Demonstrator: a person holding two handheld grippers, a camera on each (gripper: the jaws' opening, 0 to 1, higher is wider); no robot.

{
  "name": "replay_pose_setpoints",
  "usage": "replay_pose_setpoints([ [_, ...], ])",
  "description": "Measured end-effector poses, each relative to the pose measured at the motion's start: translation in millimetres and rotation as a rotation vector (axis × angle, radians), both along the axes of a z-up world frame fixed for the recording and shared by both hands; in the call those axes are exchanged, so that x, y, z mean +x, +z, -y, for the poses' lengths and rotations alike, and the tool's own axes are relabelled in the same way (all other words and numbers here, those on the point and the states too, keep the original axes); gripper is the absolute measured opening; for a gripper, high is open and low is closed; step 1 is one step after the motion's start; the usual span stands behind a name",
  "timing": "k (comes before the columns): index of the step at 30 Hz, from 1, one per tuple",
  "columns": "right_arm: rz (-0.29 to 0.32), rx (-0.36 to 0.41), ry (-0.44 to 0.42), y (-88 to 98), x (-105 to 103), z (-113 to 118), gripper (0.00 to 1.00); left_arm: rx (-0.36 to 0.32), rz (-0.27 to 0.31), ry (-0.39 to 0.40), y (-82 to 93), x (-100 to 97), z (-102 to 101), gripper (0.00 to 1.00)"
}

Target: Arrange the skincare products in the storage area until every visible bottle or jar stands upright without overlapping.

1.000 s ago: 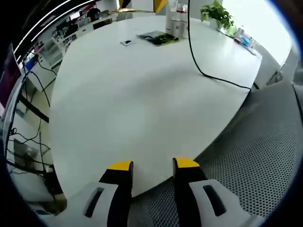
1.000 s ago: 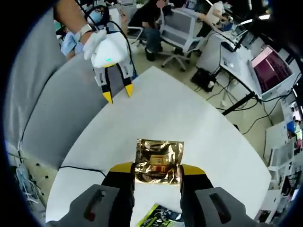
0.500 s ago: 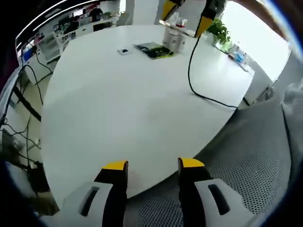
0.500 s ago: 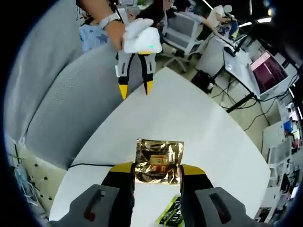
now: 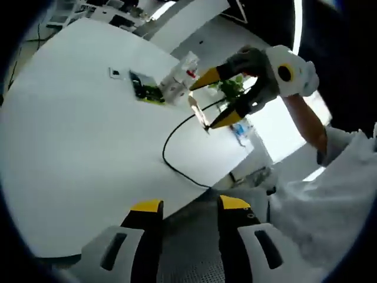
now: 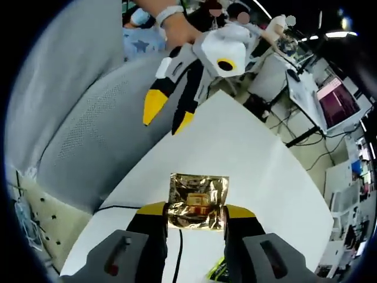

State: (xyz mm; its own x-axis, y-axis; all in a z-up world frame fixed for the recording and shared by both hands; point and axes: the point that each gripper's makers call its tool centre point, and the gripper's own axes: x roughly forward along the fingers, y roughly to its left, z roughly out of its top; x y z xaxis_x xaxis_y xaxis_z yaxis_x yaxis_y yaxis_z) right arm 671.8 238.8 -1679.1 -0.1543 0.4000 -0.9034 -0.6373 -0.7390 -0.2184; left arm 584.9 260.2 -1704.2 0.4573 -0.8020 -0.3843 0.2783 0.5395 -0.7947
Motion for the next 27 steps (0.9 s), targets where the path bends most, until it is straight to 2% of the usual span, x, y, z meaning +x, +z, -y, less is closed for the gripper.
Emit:
replay_pose_setpoints([
  [1,0.009,-0.001,0.012,0.1,-2.8,2.1,0.34,-0.055,0.000,0.010,6.1,0.3,4.5,0.30],
  [2,0.010,-0.001,0.025,0.5,-6.2,4.5,0.34,-0.086,0.023,0.006,11.4,0.4,8.0,0.29],
  [4,0.012,-0.008,0.036,-0.7,-10.1,7.9,0.34,-0.102,0.048,0.013,15.5,0.4,12.0,0.28],
  [6,0.019,-0.013,0.051,-2.9,-13.6,11.5,0.34,-0.120,0.042,0.001,17.5,-2.3,16.8,0.29],
  [14,0.014,-0.003,0.075,-4.1,-25.4,13.5,0.33,-0.196,0.036,0.040,24.2,2.1,22.0,0.46],
  [17,0.000,0.006,0.094,-2.0,-33.6,13.1,0.33,-0.241,0.026,0.051,27.8,3.9,20.9,0.45],
  [27,0.003,0.005,0.163,-2.6,-58.8,7.2,0.33,-0.309,-0.001,0.073,29.5,7.5,18.8,0.44],
])
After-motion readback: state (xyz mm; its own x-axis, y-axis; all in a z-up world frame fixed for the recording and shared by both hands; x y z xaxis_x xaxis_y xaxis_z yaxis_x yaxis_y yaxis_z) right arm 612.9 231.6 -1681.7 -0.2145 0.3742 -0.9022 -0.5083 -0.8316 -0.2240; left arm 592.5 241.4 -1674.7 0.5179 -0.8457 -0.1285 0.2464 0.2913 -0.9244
